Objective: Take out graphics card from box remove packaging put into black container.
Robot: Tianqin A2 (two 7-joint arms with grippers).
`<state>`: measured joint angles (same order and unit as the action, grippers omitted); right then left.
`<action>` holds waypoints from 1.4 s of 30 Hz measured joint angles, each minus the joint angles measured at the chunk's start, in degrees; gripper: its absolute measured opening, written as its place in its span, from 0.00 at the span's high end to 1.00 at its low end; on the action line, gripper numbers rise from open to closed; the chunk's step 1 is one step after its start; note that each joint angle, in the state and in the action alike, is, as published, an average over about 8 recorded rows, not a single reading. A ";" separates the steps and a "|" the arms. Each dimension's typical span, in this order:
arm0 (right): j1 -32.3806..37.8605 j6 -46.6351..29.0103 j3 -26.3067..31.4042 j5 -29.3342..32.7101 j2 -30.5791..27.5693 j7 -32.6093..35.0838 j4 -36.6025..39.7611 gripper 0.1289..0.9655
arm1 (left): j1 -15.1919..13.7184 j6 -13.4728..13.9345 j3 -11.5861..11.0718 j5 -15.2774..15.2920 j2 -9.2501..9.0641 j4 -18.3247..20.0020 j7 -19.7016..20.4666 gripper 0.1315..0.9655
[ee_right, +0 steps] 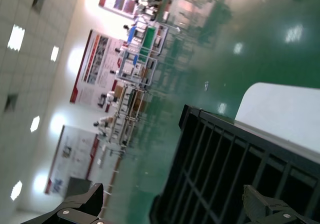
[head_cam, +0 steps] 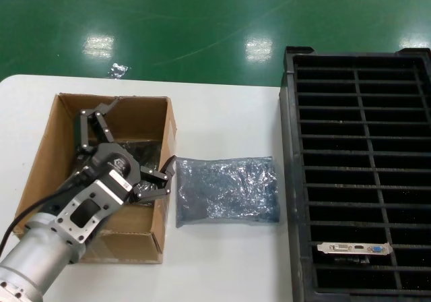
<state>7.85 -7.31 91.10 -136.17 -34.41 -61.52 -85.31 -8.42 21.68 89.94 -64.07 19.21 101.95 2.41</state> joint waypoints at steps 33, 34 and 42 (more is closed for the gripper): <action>-5.61 5.22 0.41 23.59 12.31 43.94 -4.54 0.00 | 6.02 -15.48 1.24 -27.90 -1.45 -7.35 -1.72 0.00; -5.78 5.37 0.42 24.29 12.67 45.24 -4.67 0.00 | 6.20 -15.94 1.28 -28.72 -1.49 -7.57 -1.77 0.00; -7.07 6.57 0.51 29.73 15.49 55.38 -5.72 0.00 | 7.58 -19.50 1.56 -35.15 -1.82 -9.25 -2.17 0.00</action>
<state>0.79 -0.73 91.62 -106.44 -18.92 -6.15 -91.04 -0.84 2.18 91.50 -99.21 17.39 92.70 0.24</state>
